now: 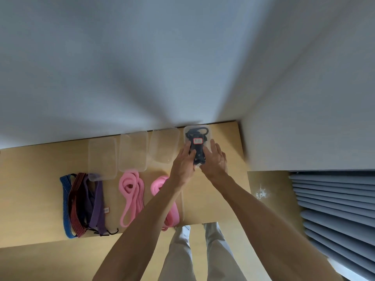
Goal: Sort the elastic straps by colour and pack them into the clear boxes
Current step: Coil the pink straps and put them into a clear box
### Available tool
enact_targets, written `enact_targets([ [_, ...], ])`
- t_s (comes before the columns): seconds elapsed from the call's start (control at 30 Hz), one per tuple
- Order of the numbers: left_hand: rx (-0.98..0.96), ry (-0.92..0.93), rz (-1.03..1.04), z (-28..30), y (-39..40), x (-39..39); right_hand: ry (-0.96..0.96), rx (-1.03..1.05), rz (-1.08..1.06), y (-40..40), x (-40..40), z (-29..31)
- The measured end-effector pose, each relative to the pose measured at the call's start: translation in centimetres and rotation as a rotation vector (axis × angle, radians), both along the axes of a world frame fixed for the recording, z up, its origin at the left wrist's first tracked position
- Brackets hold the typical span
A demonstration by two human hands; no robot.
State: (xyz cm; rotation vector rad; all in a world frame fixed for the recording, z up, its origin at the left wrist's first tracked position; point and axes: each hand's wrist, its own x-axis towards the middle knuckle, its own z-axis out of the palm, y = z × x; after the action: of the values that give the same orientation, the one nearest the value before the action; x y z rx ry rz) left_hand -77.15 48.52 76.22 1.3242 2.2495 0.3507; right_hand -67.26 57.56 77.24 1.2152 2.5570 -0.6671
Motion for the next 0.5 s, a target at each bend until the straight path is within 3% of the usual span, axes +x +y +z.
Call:
enact_targets([
  [0.4, 0.102, 0.041, 0.052, 0.6, 0.5, -1.4, -0.001, 0.002, -0.022, 0.6, -2.3, 0.2],
  [0.5, 0.081, 0.055, 0.212, 1.1, -1.6, -1.1, 0.176, 0.104, -0.022, -1.8, -2.0, 0.8],
])
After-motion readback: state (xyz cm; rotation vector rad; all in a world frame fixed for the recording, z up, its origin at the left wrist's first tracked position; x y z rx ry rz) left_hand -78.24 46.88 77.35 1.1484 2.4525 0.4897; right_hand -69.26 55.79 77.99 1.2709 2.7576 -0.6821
